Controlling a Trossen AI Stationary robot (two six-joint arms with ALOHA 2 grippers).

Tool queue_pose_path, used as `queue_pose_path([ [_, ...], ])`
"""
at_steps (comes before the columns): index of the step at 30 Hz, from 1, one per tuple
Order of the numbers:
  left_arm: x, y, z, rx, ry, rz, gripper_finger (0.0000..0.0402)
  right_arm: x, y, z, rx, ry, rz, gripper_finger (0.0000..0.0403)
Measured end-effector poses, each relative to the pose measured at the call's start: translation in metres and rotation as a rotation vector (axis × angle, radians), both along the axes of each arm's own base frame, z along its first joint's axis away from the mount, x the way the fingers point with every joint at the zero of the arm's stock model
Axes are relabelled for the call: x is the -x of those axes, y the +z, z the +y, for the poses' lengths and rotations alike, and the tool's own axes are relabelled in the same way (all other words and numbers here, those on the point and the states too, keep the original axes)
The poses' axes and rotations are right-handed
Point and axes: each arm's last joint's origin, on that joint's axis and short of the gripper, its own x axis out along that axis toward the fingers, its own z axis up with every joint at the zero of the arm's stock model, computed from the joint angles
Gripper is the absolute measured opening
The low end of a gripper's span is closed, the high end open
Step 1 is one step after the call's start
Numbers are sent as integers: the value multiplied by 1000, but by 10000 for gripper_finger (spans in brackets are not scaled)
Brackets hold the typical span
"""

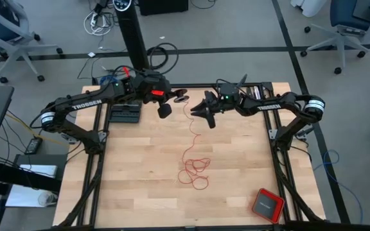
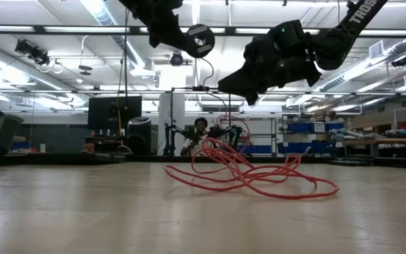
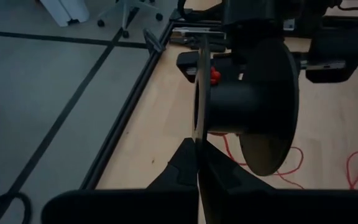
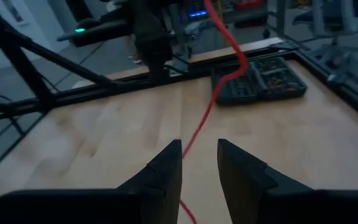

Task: Coil cords
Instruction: Coil the red wire onto the spool

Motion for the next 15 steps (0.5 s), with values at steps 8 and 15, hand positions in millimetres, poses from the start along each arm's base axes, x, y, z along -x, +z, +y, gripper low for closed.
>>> queue_pose_path([
  [8,-1,2,1,-9,0,-27,1,-1,3,-1,57,-35,-31,102],
  [15,-5,7,-1,-18,-24,-81,1,-5,14,1,120,-123,-124,102],
])
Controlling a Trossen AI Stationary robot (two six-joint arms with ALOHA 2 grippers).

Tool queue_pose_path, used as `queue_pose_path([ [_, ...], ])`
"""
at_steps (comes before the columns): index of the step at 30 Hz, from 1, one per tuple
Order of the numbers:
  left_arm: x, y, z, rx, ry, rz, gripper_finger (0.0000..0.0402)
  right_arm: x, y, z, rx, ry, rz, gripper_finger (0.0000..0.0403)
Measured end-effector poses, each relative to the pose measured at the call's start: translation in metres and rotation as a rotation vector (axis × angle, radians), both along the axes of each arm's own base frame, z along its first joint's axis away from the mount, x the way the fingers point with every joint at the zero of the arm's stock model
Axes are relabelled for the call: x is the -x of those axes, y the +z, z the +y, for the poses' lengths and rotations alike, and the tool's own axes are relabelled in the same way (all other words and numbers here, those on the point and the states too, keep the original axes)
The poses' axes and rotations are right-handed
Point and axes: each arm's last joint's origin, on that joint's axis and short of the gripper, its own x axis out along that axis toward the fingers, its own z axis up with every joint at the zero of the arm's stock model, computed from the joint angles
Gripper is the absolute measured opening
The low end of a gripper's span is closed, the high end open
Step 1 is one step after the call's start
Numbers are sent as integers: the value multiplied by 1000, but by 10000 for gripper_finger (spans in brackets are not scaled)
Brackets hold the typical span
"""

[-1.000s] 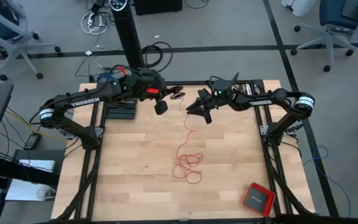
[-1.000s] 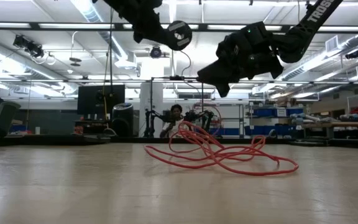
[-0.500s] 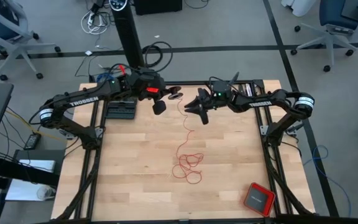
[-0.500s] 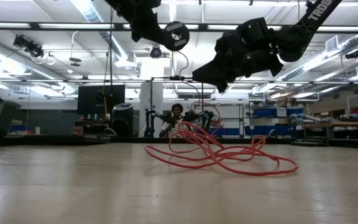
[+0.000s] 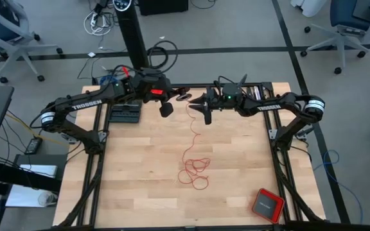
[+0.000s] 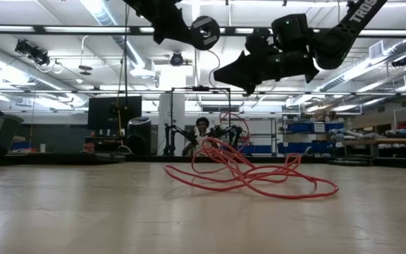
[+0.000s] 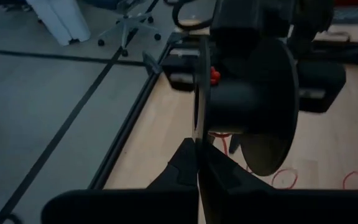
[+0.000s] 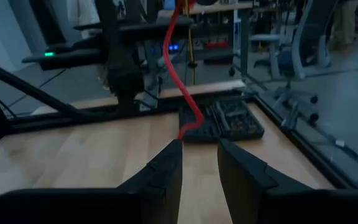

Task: Coil cords
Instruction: Coil the red wire onto the spool

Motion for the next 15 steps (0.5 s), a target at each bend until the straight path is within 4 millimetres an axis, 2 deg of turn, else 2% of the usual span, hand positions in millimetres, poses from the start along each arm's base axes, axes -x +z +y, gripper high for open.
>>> queue_pose_path([
  [4,-1,2,0,-18,-25,-13,1,-1,-4,3,-16,-2,38,103],
  [10,-2,2,-2,-44,-45,-4,1,5,-14,-3,-146,97,126,104],
  [15,-2,2,-2,-45,-45,-4,1,5,-18,-2,-130,105,158,111],
])
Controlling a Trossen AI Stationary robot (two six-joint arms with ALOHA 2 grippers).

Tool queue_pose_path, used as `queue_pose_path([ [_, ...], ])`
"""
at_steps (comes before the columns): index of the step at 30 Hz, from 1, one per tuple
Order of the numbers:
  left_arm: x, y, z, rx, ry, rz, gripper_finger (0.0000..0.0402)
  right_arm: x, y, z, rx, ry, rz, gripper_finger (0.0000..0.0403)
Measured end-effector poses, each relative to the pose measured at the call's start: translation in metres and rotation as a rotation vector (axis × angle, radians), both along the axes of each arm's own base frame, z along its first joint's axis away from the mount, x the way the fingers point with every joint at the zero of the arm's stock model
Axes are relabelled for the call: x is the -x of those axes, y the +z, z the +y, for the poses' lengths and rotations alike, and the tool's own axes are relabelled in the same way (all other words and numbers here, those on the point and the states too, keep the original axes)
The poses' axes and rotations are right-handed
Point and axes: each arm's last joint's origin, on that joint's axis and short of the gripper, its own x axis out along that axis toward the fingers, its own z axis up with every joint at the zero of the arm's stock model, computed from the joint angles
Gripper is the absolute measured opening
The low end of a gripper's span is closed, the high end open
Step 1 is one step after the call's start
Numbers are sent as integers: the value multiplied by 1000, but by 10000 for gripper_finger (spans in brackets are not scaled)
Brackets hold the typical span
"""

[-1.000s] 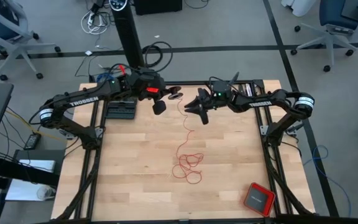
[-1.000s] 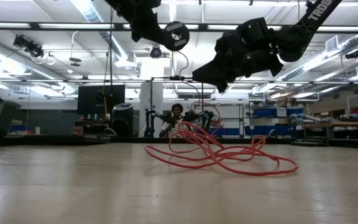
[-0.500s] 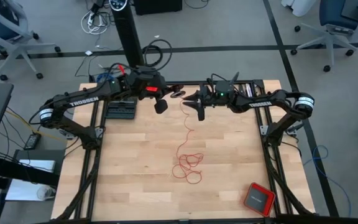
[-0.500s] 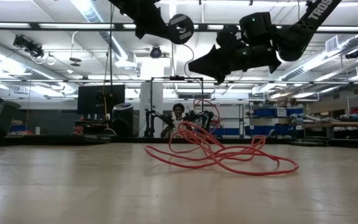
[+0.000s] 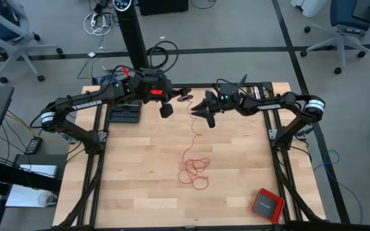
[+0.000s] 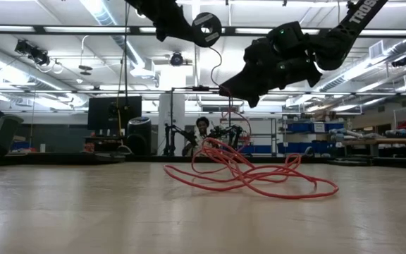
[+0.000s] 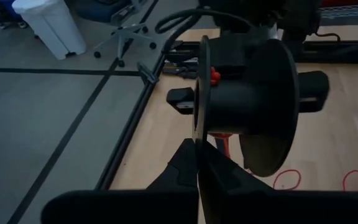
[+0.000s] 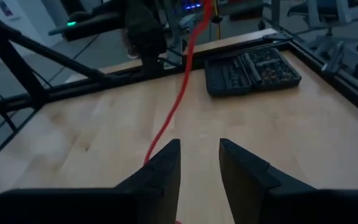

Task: Coil cords
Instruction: Coil the red wire onto the spool

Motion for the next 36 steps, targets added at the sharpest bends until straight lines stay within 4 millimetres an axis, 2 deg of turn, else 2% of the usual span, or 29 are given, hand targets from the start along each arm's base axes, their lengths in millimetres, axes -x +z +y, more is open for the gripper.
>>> queue_pose_path([
  [7,0,0,0,-1,0,-1,1,-2,-3,0,11,-27,4,127],
  [16,0,0,0,1,1,1,1,-4,-2,5,5,33,-10,130],
  [28,2,-3,-1,12,0,37,1,5,1,-12,-128,71,-36,126],
  [36,1,-1,0,-19,-11,20,1,0,4,-1,-201,140,-54,125],
])
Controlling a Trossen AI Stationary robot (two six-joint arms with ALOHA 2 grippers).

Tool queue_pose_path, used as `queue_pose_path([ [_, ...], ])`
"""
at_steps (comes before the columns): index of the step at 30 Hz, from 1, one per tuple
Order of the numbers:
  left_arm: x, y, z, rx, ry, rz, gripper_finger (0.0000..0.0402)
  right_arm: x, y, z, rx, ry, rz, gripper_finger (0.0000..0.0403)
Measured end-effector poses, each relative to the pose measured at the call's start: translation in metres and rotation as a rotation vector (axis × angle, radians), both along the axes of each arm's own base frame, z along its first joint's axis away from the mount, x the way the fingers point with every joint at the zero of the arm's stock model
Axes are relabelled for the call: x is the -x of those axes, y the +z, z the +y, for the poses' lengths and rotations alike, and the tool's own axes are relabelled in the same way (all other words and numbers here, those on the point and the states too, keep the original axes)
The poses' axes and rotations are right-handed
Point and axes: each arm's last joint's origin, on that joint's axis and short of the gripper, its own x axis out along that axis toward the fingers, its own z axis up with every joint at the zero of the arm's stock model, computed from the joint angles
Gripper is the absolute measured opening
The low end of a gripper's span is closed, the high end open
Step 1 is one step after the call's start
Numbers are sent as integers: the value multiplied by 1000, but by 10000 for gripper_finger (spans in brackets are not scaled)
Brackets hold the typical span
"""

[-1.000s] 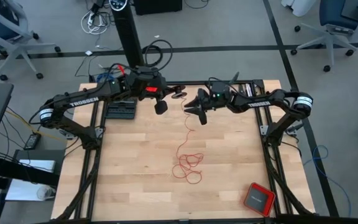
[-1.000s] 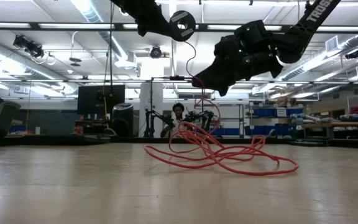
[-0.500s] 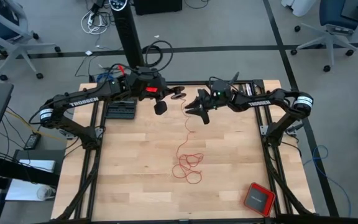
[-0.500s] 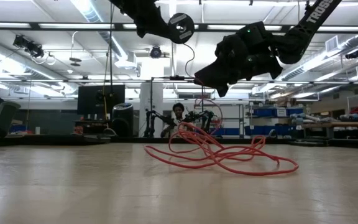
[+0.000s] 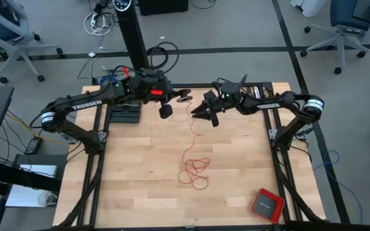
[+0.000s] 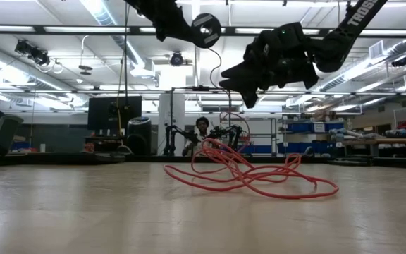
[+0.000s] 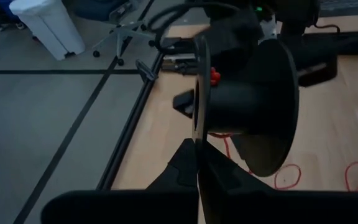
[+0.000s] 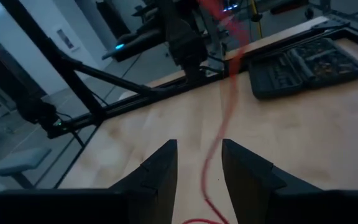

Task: Coil cords
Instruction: Coil the red wire onto the spool

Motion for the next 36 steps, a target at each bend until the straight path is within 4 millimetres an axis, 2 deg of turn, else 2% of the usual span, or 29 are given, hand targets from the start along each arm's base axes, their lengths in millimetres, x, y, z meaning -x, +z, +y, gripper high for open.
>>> queue_pose_path([
  [10,-1,3,1,-13,0,-32,1,-3,-2,3,73,-64,15,121],
  [13,-2,4,1,-18,-1,-45,1,-3,-3,4,120,-75,14,91],
  [17,-2,5,1,-20,-1,-51,1,-2,-5,1,145,-81,34,14],
  [22,-2,5,1,-11,-1,-51,1,5,-6,-8,128,-104,65,2],
  [30,6,-12,-4,43,-63,135,1,23,25,-15,262,-185,-13,1],
  [36,10,-18,-1,17,30,224,1,28,49,0,395,-123,-132,1],
])
